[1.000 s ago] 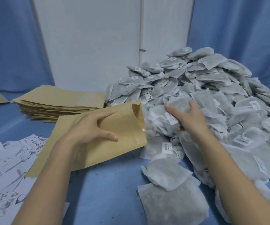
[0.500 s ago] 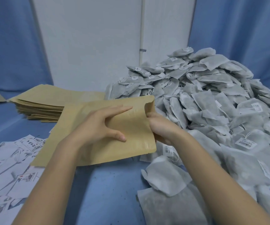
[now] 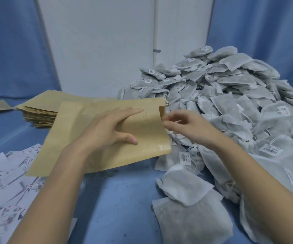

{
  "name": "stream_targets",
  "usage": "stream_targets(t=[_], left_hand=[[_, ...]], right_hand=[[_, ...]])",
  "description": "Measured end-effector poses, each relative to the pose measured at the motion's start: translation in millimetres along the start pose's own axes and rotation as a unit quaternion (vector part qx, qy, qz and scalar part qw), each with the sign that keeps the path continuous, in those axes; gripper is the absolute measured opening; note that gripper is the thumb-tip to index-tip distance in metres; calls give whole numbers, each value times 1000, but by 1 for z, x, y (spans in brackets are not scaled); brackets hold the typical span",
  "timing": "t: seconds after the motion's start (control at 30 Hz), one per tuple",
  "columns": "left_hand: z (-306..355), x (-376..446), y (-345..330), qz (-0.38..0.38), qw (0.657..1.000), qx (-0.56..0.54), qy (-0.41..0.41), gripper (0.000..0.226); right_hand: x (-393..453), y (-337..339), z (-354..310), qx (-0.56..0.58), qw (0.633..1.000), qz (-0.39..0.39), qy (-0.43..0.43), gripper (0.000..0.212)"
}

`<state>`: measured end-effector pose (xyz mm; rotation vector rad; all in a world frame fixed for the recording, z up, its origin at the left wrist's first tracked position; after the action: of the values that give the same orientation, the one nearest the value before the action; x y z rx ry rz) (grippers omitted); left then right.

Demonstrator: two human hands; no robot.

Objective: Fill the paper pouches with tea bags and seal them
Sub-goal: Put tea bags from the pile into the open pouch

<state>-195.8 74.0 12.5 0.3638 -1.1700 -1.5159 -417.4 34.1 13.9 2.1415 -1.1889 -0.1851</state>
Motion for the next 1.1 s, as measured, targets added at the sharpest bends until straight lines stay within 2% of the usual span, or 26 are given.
stream_targets(t=[0.03,0.13,0.17,0.23,0.33,0.4,0.47,0.57,0.63,0.7,0.83,0.97,1.0,1.03,1.1], left_hand=[[-1,-2,1,-14,1000,15,4,77],[-8,-12,4,-59,998,24,25,77],[-11,-17,4,-67,997,19,34,77],[-16,-25,0,-80,995,13,51,78],[-22,-31,-9,-76,995,3,66,78],[-24,-32,-14,-71,995,-17,63,78],[-28,-34,-17,-63,995,-44,64,78],[-32,-37,-19,-64,993,-71,64,79],[-33,-38,-22,-77,992,-76,67,81],[-34,-37,-25,-88,991,-78,70,82],[-33,-35,-26,-79,992,-77,64,83],[-31,-35,-28,-60,994,-72,58,83],[-30,-35,-28,-56,994,-72,57,83],[-30,-35,-27,-50,995,-70,53,82],[-28,-35,-25,-36,996,-69,44,81]], right_hand=[[-11,5,7,-44,999,-19,-2,24],[-45,3,21,-77,975,-198,-66,35],[-51,0,26,-112,961,-234,-95,38],[-54,-6,33,-212,931,-259,-147,47],[-50,-16,39,-258,917,-234,-192,56],[-49,-22,44,-243,927,-208,-195,57],[-49,-23,51,-176,954,-158,-187,55],[-50,-12,57,-6,987,7,-159,55],[-50,-3,59,73,982,124,-119,51],[-47,-2,58,103,976,172,-88,46],[-31,-19,48,110,978,152,-95,45],[-3,-38,27,73,984,118,-113,60],[4,-43,23,84,984,113,-107,58],[10,-49,17,94,985,105,-97,46],[19,-58,7,82,993,39,-74,10]])
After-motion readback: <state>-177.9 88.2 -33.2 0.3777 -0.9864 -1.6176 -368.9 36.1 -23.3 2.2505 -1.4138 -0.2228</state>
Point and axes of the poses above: each hand's wrist, its own x-axis towards the middle knuckle, its own y-axis out of the back of the hand, z = x × y, the point moved 2 cm from there along x, towards the middle knuckle, and after that the axes turned 8 degrees about -z, right-handed, at the moved point
